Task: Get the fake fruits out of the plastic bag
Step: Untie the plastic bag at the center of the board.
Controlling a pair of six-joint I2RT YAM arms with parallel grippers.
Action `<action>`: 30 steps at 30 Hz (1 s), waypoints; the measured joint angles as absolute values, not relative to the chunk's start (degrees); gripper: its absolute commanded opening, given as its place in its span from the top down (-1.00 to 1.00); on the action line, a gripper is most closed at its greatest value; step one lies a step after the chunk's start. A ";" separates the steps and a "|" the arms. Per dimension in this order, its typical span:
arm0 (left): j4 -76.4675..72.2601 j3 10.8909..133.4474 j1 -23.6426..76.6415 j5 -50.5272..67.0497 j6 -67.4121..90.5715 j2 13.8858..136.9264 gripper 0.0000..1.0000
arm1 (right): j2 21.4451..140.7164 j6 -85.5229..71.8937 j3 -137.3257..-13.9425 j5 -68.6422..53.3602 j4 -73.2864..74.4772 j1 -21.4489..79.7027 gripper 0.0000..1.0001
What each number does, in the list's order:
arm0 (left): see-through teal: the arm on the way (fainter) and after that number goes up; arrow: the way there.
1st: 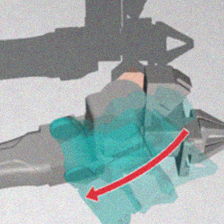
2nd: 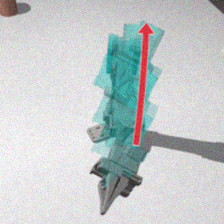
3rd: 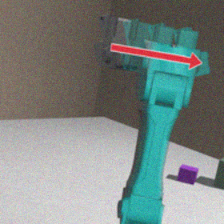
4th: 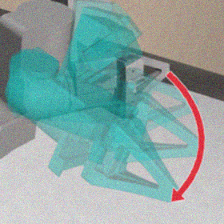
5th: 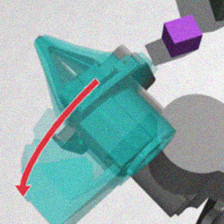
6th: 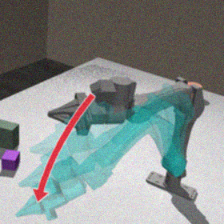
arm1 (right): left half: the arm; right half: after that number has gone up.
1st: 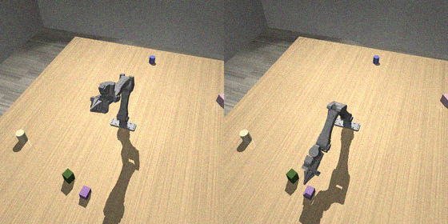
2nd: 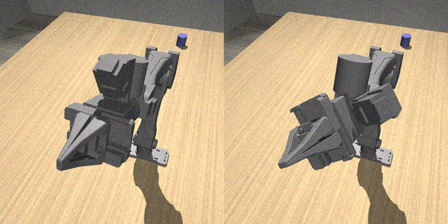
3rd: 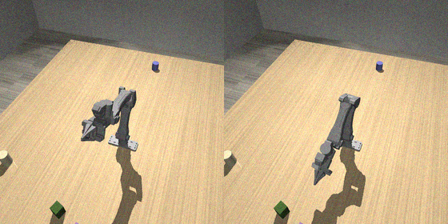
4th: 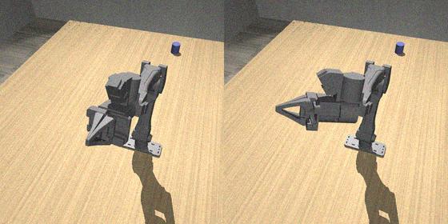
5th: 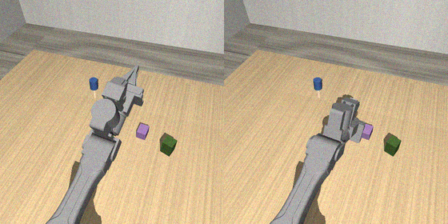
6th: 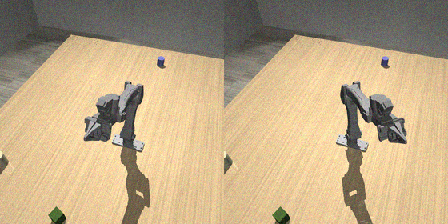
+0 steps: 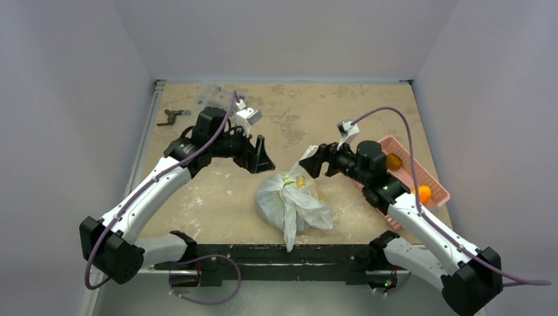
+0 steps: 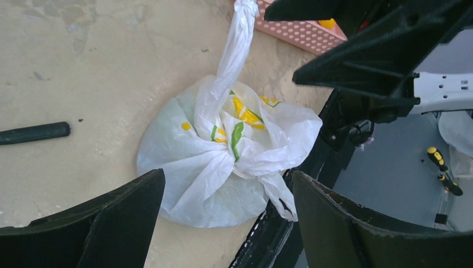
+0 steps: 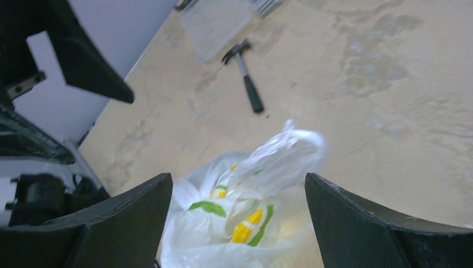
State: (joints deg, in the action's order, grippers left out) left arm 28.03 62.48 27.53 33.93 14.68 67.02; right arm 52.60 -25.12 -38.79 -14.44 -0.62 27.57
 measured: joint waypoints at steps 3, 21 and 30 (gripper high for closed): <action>33.06 66.22 30.41 32.91 13.19 71.57 -0.57 | 52.56 -24.21 -36.71 -14.61 -0.64 33.30 -0.67; 42.78 69.97 31.48 23.00 9.39 74.56 -0.72 | 67.42 -19.90 -40.77 31.66 8.40 68.20 0.28; 43.05 70.02 31.48 26.68 9.19 76.25 -0.71 | 61.01 -20.43 -37.45 31.97 2.48 67.31 1.00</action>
